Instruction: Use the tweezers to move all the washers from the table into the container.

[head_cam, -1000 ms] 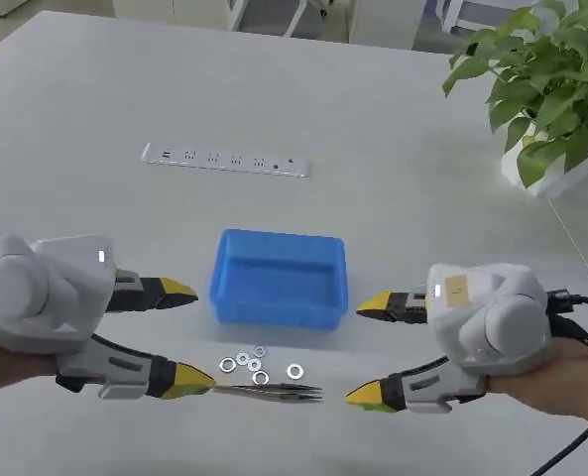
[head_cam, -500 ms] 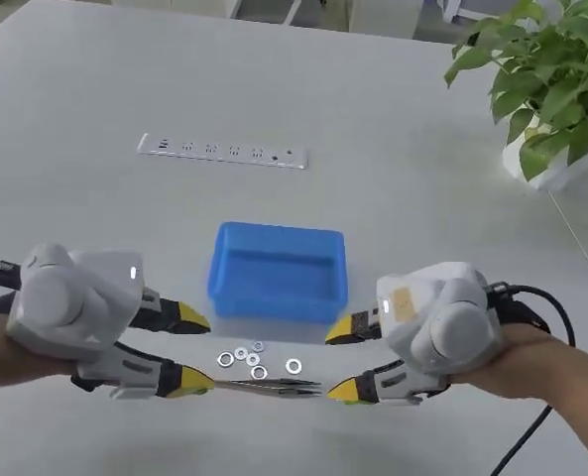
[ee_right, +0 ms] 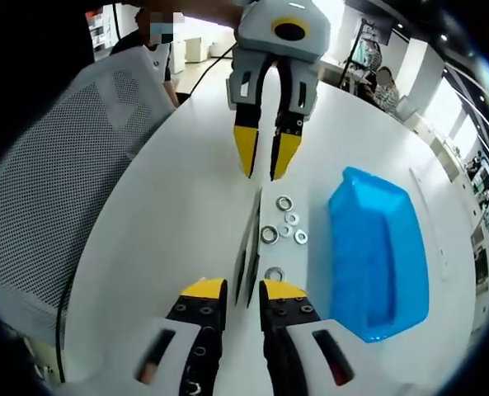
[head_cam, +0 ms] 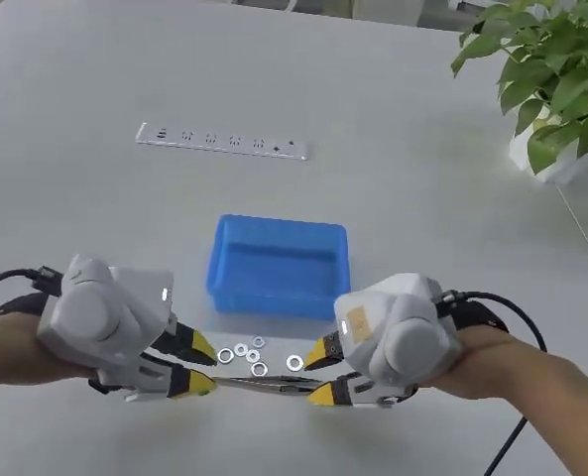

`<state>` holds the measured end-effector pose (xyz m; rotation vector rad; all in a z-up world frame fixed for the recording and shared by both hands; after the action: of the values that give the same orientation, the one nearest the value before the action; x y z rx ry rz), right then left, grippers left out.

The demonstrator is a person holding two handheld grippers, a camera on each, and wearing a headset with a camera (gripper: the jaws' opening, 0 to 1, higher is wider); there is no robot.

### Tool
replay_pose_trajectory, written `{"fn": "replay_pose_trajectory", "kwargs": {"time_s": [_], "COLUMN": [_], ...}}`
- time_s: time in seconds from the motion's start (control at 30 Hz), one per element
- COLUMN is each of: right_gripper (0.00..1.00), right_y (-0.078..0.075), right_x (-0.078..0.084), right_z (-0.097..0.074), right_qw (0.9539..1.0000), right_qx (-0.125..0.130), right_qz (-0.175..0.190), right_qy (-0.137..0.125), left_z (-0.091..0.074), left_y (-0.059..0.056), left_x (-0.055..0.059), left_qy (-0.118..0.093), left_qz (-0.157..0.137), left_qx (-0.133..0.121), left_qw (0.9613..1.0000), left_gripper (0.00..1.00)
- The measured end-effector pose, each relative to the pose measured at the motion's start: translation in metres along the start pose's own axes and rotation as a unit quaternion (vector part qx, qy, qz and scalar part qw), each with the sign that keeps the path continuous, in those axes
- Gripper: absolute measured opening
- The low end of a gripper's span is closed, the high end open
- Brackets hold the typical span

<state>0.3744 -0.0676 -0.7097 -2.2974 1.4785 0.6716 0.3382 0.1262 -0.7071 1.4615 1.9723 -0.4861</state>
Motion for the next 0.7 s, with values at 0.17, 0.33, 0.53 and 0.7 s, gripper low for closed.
{"fn": "replay_pose_trajectory", "kwargs": {"time_s": [0.17,0.33,0.53,0.7], "right_gripper": [0.15,0.11,0.11,0.11], "right_y": [-0.003,-0.006,-0.007,-0.007], "right_x": [0.0,0.001,0.0,0.001], "right_z": [0.006,0.01,0.012,0.014], "right_qw": [1.0,0.9999,0.9999,0.9999], "right_qx": [-0.004,-0.005,-0.007,-0.004], "right_qz": [-0.005,-0.007,-0.008,-0.007], "right_qy": [0.004,0.007,0.008,0.01], "left_z": [0.006,0.012,0.015,0.016], "left_y": [0.002,0.003,0.007,0.006], "left_x": [0.003,0.005,0.006,0.006], "left_qy": [0.01,0.014,0.008,0.006], "left_qz": [0.01,0.012,0.008,0.012], "left_qx": [0.009,0.018,0.022,0.025], "left_qw": [0.9999,0.9997,0.9997,0.9996], "left_gripper": [0.11,0.09,0.05,0.05]}}
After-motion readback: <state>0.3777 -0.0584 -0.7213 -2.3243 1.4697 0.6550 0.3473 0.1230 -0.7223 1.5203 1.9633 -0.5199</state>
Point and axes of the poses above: the centre of the closed fingertips' face, and the gripper's own axes: z roughly forward along the fingers, y roughly to its left, x roughly out of its underside, the point moved 10 cm from there along -z, roughly backward along the fingers, and after that the axes turned 6 degrees about -x, right-handed, at the moved point
